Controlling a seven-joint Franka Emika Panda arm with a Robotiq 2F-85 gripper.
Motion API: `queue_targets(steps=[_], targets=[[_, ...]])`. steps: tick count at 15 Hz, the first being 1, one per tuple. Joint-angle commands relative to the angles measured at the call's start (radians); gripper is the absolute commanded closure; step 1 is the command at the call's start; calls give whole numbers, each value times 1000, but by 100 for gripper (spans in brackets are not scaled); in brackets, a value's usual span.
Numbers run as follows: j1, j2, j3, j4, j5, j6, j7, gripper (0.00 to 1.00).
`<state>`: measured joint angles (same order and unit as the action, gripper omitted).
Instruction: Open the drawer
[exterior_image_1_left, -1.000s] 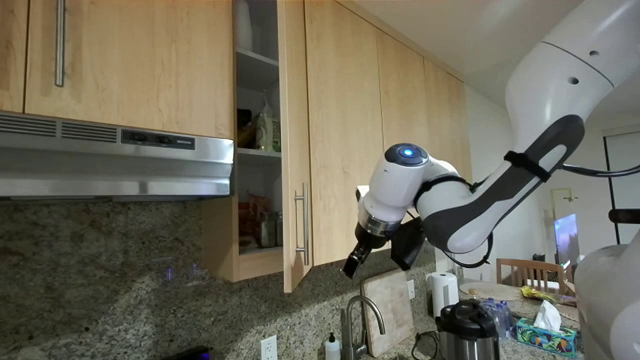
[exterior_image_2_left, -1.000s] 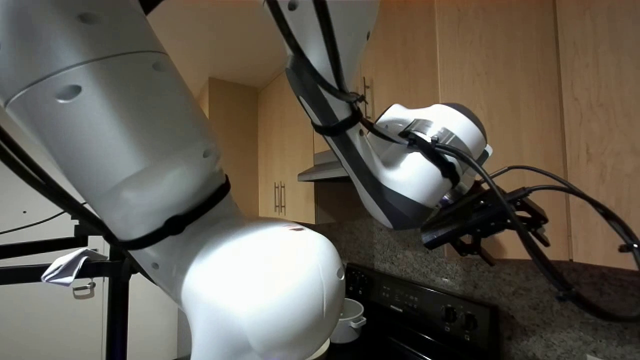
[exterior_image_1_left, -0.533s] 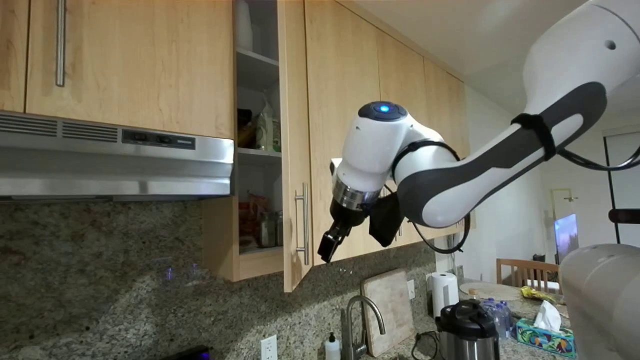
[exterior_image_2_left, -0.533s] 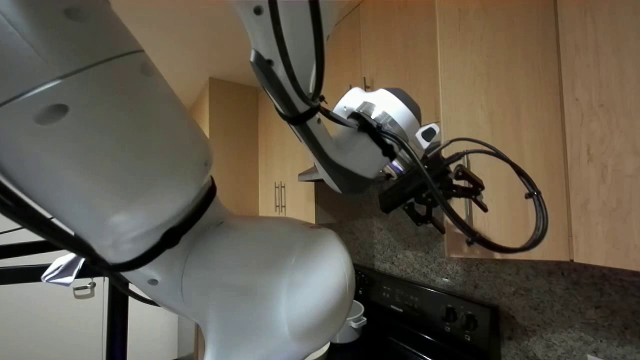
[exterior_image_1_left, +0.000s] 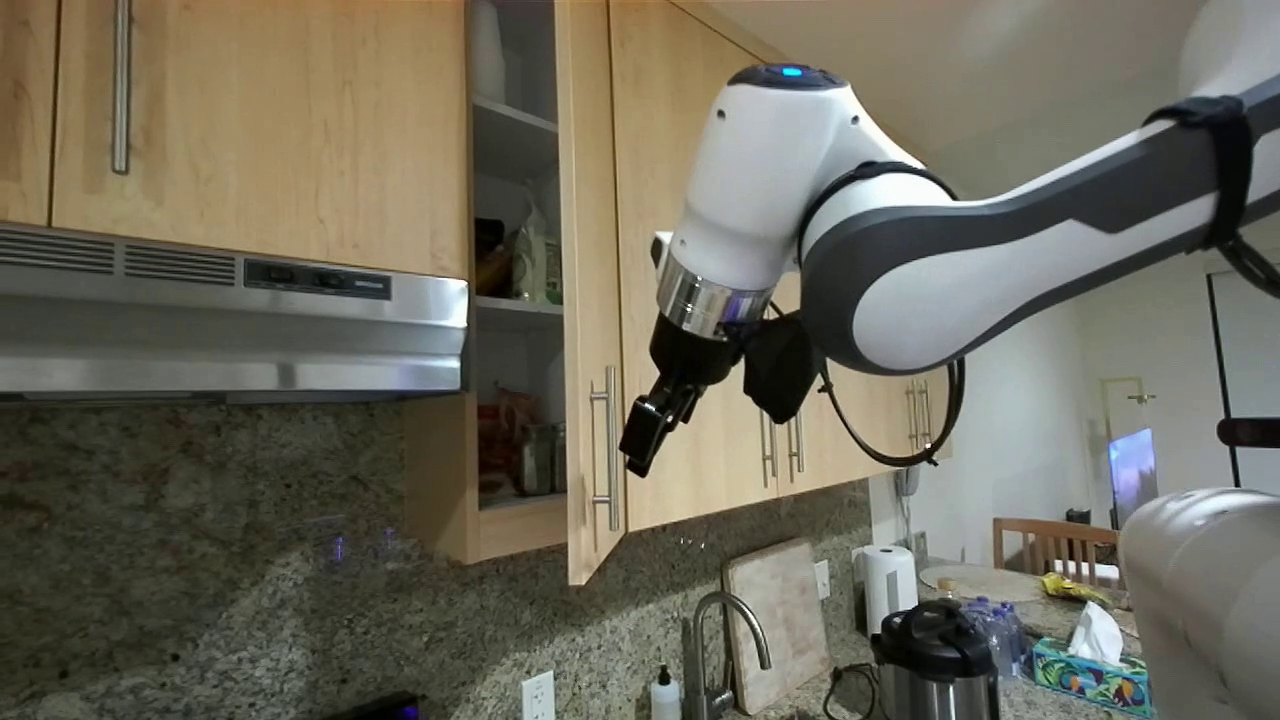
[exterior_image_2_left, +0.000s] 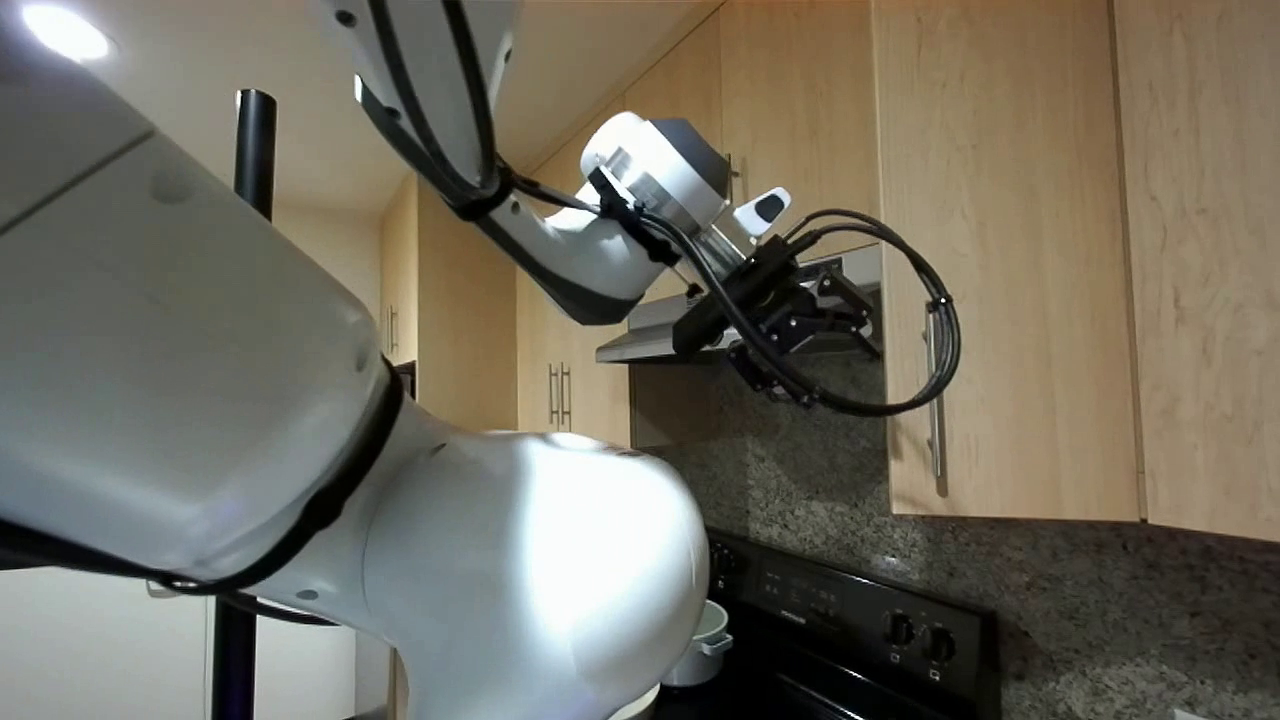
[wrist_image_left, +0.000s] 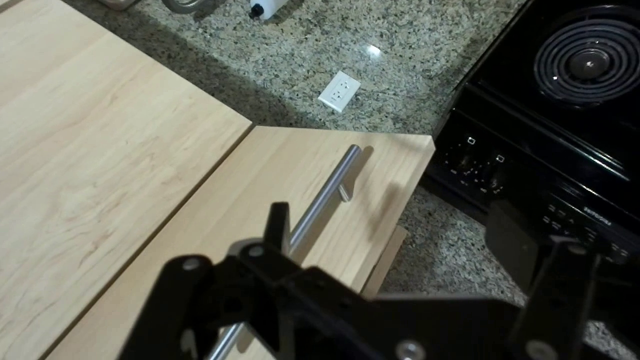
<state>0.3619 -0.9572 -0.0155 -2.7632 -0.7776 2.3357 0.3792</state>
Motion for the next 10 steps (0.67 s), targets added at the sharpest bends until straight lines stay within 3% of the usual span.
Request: queue_targets(steps=[1,6,10], targets=[[-105,-6,108,24,144,12,-38,0],[-294,52,243,60,299,136,117,0],[-412,100,341,81,376,232,139,0]])
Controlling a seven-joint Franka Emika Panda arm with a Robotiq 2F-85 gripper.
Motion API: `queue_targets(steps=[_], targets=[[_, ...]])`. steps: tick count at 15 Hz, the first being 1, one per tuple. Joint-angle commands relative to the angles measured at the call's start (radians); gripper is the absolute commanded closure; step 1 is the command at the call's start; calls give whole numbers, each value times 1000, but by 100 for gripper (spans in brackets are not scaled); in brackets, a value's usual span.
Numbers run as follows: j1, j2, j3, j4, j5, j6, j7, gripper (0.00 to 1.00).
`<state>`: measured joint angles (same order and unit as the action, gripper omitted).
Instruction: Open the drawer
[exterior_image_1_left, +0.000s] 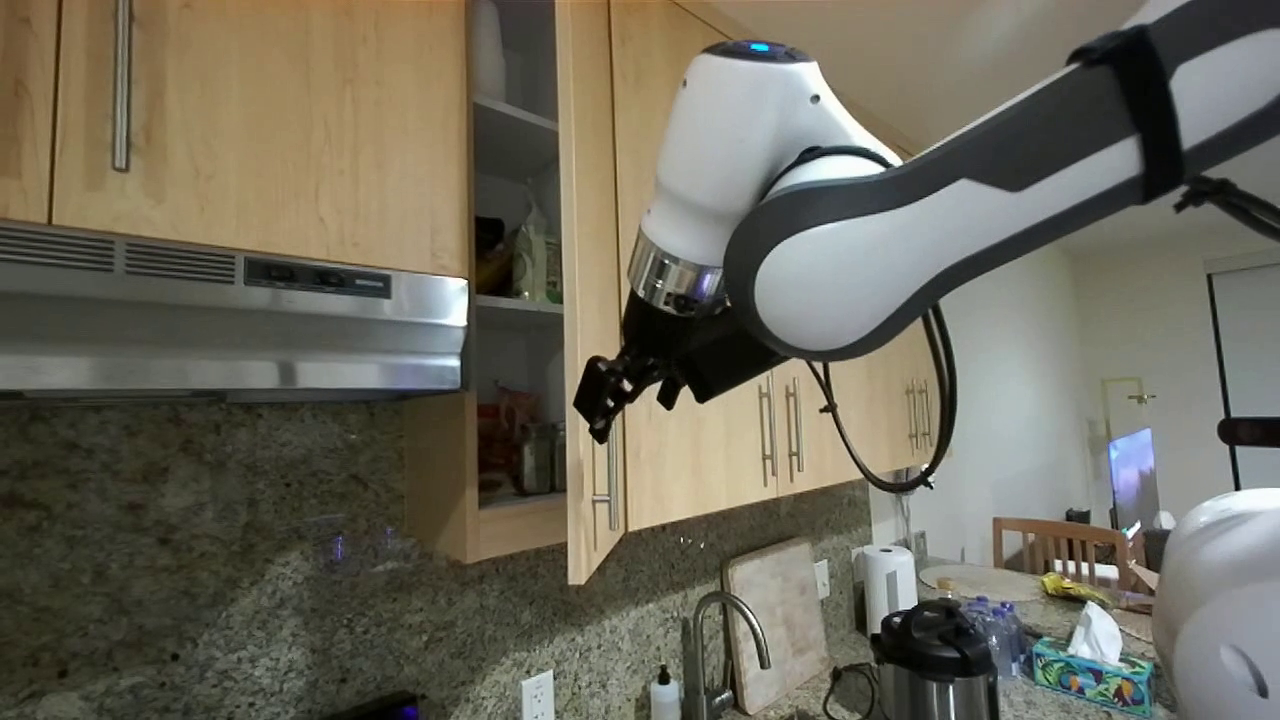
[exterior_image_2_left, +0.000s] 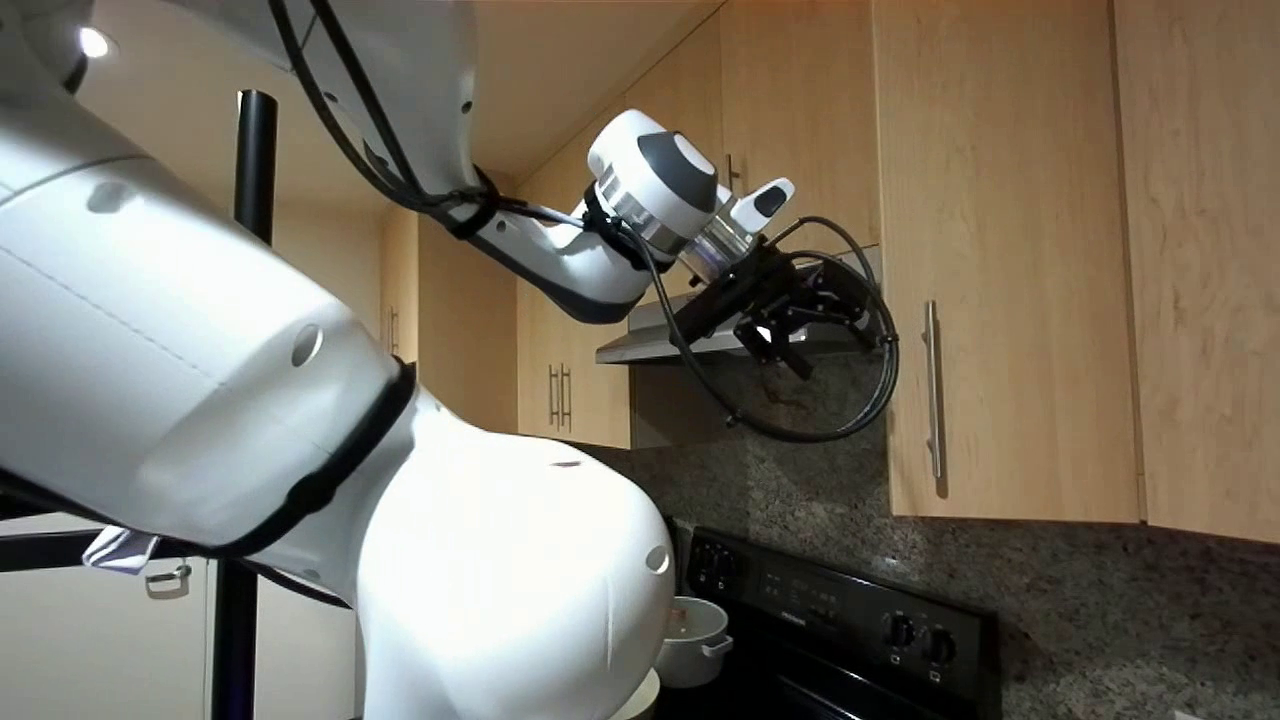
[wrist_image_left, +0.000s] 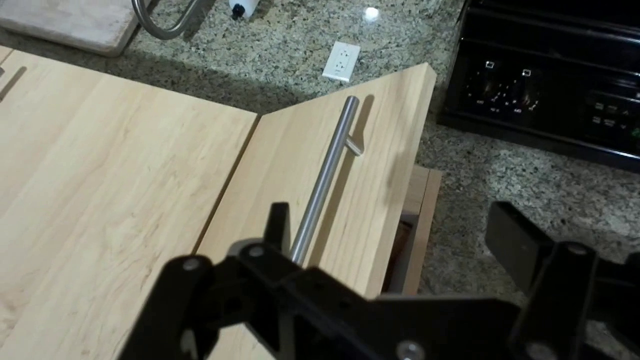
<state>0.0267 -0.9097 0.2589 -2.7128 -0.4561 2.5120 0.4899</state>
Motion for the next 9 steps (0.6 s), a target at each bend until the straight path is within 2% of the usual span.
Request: queue_targets(steps=[1,4,9], targets=[[-102,63,90,39,68,71,37,0],[-185,98,160,77,90,92,84,0],[-294,144,245,114,56,158,166,0]])
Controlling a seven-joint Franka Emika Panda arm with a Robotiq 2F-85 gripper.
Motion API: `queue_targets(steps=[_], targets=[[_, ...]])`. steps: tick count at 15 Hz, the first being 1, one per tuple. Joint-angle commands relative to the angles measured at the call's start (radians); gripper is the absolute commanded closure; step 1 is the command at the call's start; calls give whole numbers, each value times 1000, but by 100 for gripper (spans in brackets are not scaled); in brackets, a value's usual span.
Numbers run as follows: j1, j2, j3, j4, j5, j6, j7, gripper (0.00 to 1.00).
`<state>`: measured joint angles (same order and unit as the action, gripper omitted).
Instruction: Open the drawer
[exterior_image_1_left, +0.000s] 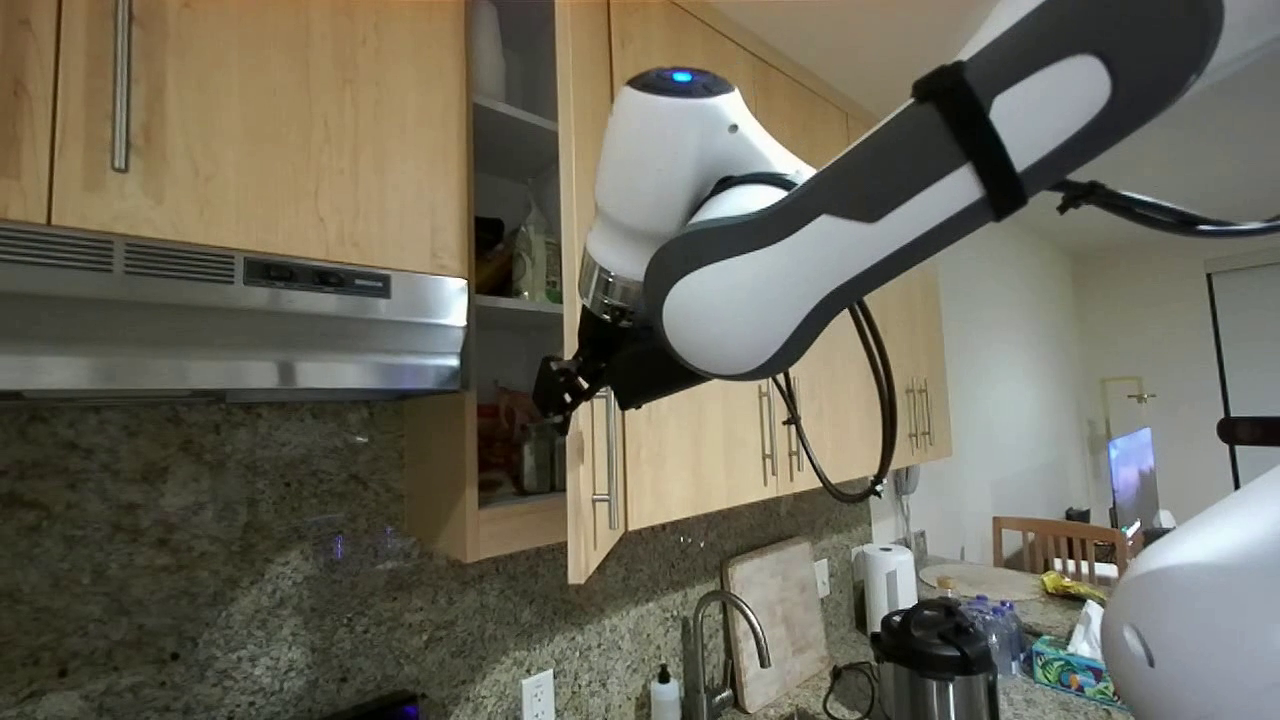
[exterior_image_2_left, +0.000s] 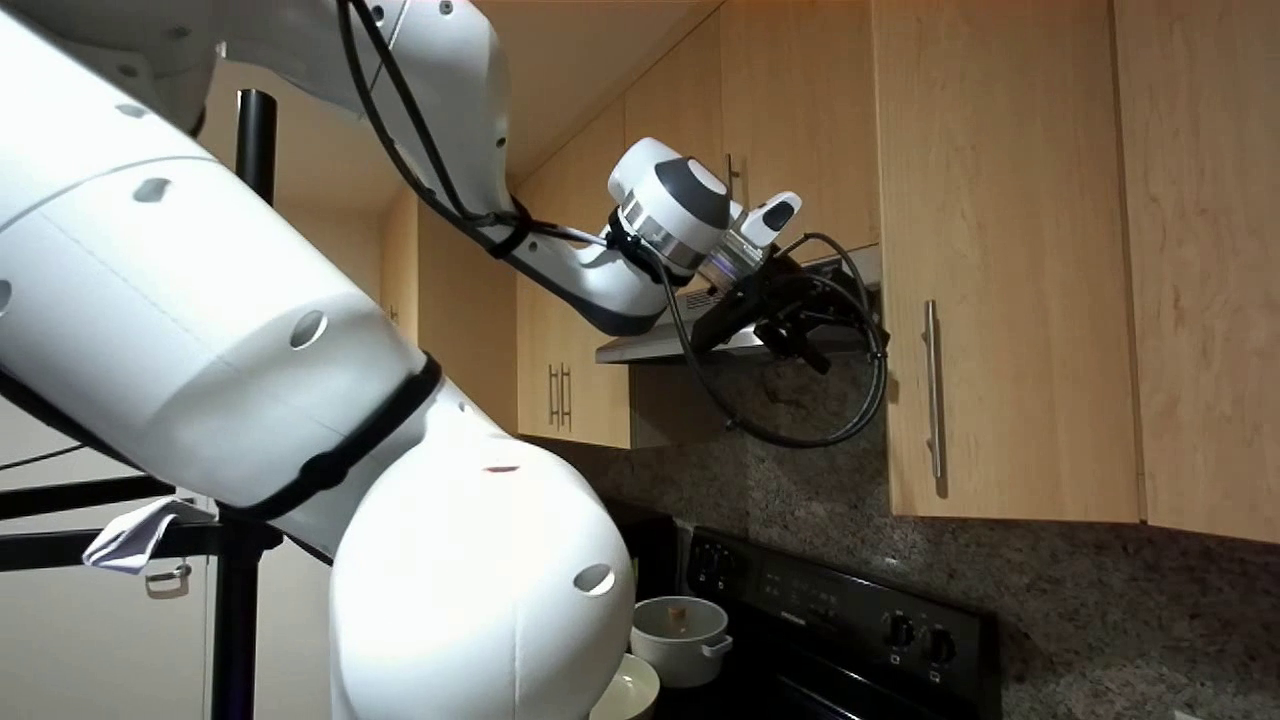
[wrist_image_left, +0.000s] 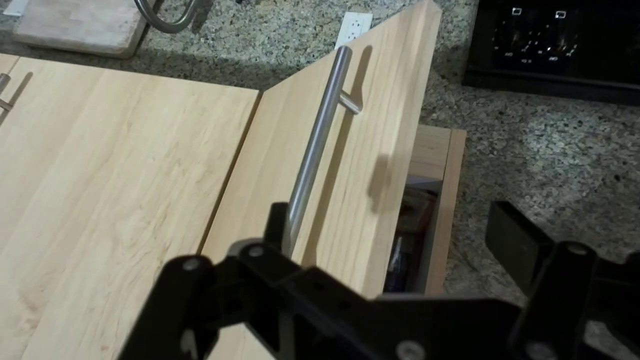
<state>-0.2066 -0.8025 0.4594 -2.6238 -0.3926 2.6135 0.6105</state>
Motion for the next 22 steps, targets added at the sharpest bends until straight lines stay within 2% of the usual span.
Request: queue_targets(steps=[1,10,22], targets=[[-81,48,57,31,-10,78,53,0],[-258,105,140,74,-14,184,81,0],[-358,166,194,117,-21,213,94,0]])
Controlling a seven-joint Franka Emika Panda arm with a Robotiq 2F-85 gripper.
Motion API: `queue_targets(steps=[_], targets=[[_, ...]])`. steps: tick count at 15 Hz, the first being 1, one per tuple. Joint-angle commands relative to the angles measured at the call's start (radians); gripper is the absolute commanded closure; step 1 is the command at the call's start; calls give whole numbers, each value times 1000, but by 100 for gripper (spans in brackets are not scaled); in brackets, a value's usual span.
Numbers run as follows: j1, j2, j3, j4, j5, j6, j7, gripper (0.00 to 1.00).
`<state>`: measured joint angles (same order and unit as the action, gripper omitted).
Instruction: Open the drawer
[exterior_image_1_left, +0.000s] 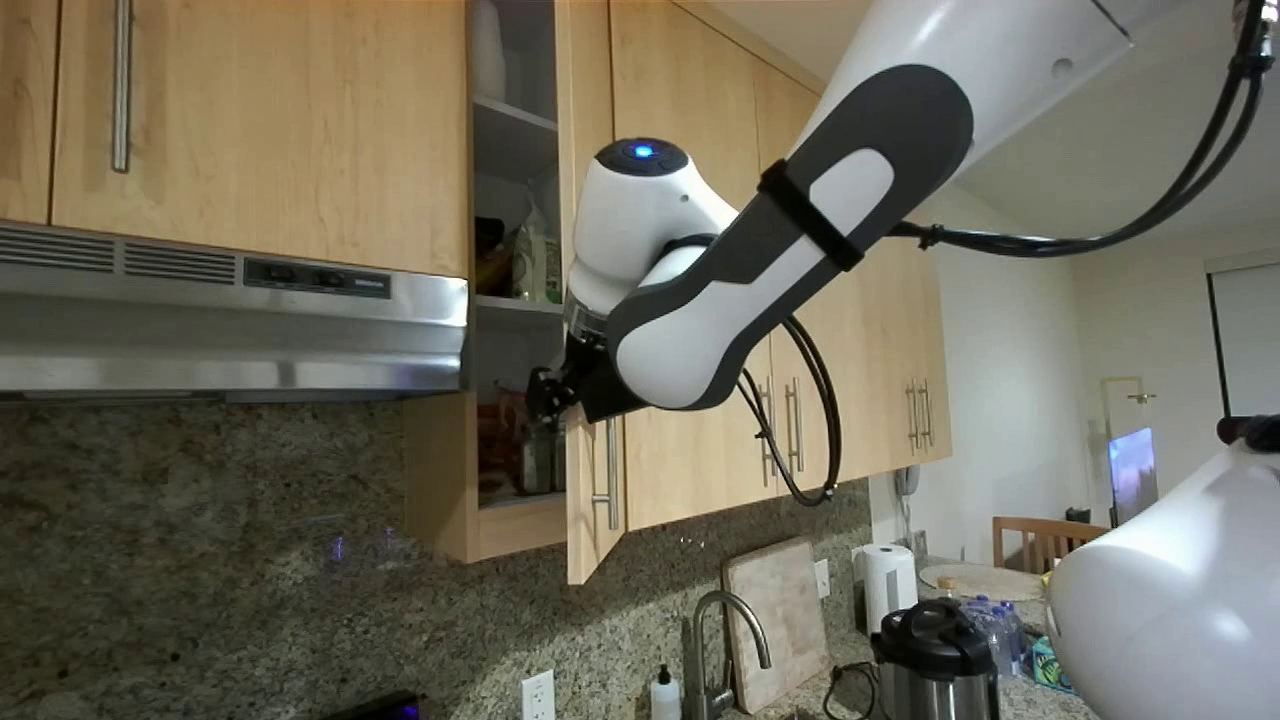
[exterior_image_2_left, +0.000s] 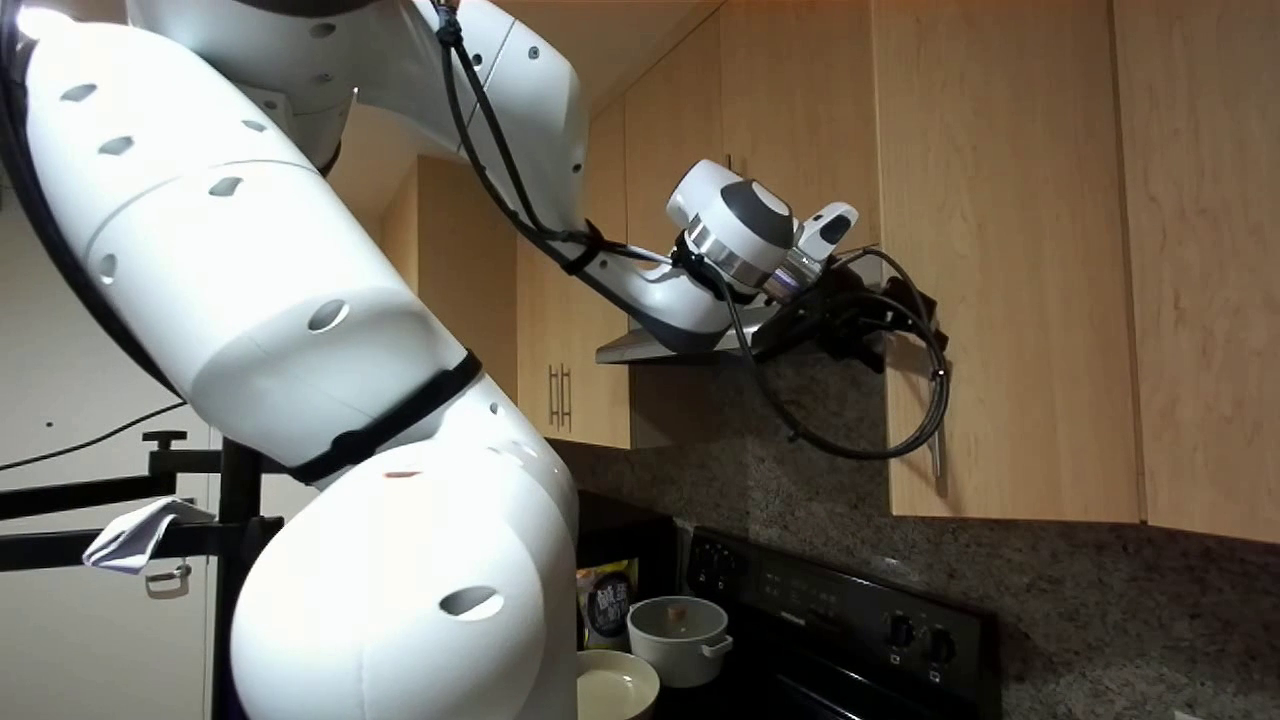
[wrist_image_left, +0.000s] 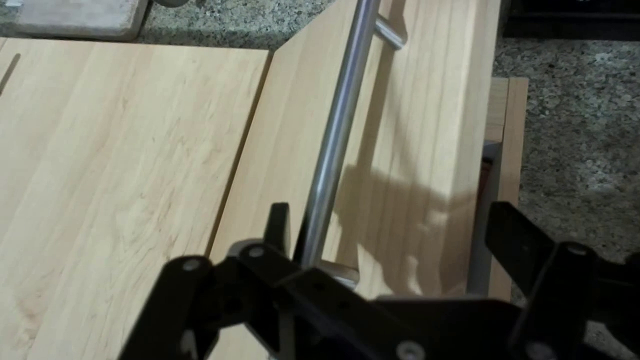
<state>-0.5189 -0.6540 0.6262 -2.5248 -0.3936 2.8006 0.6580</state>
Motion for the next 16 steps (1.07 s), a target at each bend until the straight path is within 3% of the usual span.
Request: queue_targets(steps=[1,9,16], targets=[[-61,14,35,20,-20,24,61,0],[-127,0,71,15,-13,24,132,0],[-103,-47,39,-28,-1,35,171,0]])
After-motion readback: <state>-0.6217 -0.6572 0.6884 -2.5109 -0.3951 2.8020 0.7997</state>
